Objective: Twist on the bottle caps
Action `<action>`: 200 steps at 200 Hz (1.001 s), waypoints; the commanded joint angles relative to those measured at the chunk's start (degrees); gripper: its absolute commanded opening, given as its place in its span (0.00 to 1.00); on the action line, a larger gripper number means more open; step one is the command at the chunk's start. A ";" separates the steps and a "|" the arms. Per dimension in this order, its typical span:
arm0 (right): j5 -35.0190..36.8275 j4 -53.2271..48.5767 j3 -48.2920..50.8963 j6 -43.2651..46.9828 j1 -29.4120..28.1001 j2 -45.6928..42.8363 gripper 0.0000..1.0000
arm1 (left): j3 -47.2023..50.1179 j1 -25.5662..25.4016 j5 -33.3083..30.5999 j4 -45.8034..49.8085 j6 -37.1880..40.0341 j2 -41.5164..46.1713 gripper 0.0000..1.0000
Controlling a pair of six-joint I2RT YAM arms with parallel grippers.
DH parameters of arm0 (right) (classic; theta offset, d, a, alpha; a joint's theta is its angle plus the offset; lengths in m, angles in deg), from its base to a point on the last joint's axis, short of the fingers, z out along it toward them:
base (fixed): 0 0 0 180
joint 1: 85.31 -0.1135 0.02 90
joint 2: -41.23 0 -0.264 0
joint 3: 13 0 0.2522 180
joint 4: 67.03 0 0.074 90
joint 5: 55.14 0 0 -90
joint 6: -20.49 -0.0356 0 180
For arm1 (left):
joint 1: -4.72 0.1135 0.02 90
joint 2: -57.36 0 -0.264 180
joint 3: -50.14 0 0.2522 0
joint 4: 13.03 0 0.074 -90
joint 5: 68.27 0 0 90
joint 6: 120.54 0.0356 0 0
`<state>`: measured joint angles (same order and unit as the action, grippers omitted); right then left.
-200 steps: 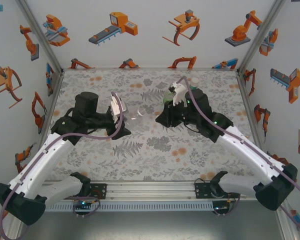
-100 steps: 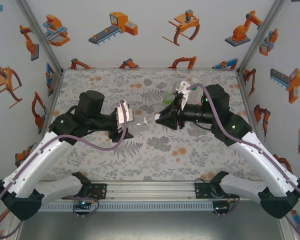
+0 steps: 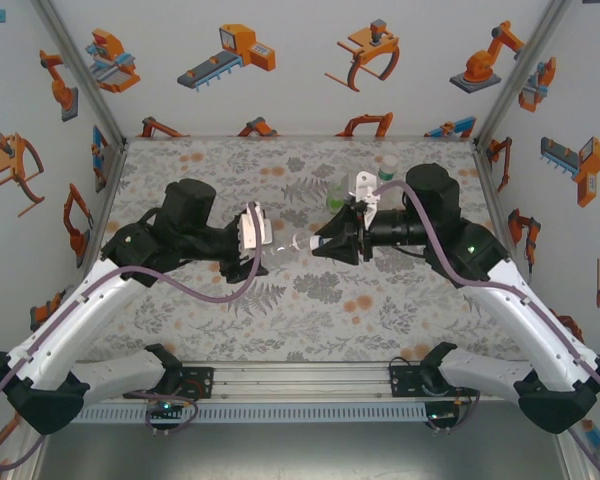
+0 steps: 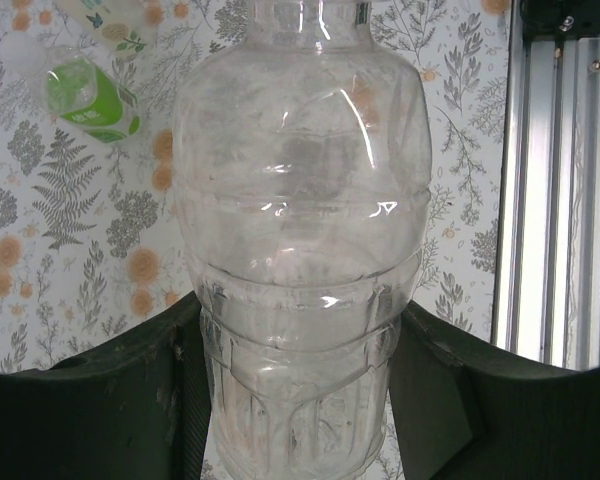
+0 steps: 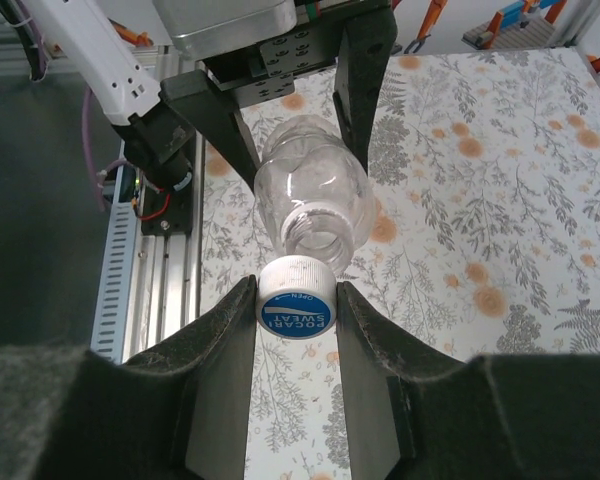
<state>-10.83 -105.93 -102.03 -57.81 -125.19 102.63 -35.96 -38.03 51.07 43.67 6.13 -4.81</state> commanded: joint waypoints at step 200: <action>-0.71 -10.45 -9.07 7.70 -1.69 6.35 0.09 | -1.93 -2.00 -1.57 1.61 2.36 -0.56 0.05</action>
<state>-11.90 -116.49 -108.82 -51.47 -126.21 108.75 -36.05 -39.32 49.10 45.09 6.91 -5.09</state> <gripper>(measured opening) 0.357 0.573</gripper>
